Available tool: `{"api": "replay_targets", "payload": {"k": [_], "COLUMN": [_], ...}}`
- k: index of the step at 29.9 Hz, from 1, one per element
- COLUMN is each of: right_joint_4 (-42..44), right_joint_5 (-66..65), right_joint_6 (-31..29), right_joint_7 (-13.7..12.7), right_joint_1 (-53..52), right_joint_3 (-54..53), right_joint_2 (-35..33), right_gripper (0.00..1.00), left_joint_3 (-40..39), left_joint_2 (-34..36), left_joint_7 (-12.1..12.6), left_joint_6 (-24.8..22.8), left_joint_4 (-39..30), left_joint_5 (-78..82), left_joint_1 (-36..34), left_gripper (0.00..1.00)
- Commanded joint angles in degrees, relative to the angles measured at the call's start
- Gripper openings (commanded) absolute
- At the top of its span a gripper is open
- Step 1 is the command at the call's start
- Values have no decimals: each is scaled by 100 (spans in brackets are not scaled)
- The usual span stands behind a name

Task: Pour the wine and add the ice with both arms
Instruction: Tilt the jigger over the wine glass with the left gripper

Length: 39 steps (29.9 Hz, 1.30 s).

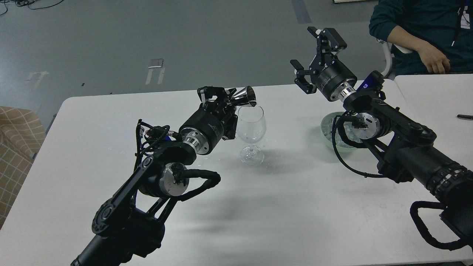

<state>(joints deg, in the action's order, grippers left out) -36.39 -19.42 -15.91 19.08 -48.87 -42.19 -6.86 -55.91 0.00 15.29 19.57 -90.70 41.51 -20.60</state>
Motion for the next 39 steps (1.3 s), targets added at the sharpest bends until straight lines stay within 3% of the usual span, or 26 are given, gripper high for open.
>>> {"api": "replay_targets", "payload": {"k": [1, 24, 33, 39], "right_joint_4": [1, -8, -8, -8], "right_joint_5": [0, 0, 0, 0], "right_joint_6": [0, 0, 0, 0], "right_joint_7": [8, 17, 26, 26], "right_joint_1": [0, 35, 44, 44], "right_joint_3": [35, 71, 70, 79], "right_joint_2": [1, 1, 1, 1], "right_gripper": [100, 100, 100, 100], "left_joint_3": [1, 256, 598, 616], "left_joint_2": [0, 0, 0, 0], "left_joint_7": [0, -87, -333, -369], "left_joint_6": [3, -41, -59, -59], "left_joint_4": [0, 9, 44, 53], "left_joint_5": [120, 1465, 2281, 2747], "left_joint_1": [-32, 12, 39, 12], "left_gripper": [0, 0, 0, 0]}}
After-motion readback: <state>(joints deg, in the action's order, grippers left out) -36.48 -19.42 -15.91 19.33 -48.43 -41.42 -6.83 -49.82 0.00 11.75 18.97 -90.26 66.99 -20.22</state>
